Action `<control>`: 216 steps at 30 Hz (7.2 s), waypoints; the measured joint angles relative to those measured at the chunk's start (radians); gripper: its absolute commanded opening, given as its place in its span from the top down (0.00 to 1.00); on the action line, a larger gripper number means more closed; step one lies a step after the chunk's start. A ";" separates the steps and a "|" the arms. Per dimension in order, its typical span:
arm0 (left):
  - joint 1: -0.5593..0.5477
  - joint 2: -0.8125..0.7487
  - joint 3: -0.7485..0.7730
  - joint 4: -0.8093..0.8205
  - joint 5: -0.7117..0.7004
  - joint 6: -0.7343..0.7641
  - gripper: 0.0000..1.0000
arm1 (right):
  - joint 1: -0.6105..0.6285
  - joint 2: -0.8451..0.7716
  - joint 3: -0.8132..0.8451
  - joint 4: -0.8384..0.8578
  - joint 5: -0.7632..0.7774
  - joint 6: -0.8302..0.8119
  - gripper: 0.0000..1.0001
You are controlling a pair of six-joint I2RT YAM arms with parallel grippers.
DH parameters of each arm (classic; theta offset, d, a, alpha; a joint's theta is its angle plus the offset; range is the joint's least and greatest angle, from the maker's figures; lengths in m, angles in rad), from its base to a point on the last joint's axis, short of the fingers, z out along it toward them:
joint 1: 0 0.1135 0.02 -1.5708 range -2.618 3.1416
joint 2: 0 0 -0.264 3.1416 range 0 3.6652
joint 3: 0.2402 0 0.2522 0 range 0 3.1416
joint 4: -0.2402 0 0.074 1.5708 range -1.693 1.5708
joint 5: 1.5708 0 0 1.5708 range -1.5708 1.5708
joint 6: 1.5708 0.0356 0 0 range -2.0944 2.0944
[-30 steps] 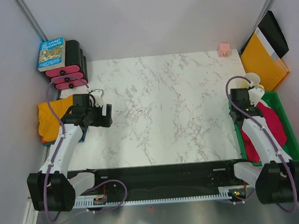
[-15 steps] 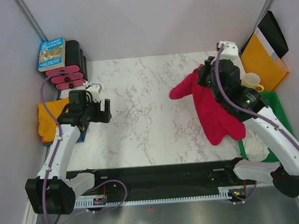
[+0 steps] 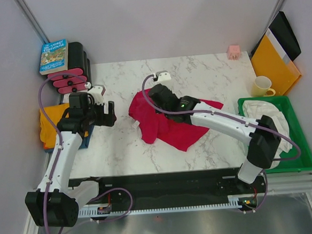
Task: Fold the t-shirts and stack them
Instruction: Move the tshirt to the center of the board, then flatten out the tshirt
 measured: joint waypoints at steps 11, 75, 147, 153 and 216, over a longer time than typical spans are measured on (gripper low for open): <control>0.000 0.065 -0.006 -0.008 -0.024 0.000 0.04 | 0.013 0.101 -0.012 0.021 -0.025 0.041 0.34; -0.333 0.429 0.008 0.053 0.026 -0.030 0.98 | -0.418 -0.032 -0.600 -0.021 0.017 0.274 0.19; 0.241 0.193 0.814 -0.057 0.035 -0.055 0.98 | -0.696 -0.286 0.277 -0.119 -0.014 -0.018 1.00; 0.241 0.082 0.479 -0.106 0.035 -0.048 0.98 | -0.685 -0.439 -0.068 -0.163 -0.026 -0.019 1.00; 0.238 0.059 0.045 0.018 0.032 -0.015 0.02 | -0.495 -0.202 -0.735 0.056 -0.124 0.307 0.48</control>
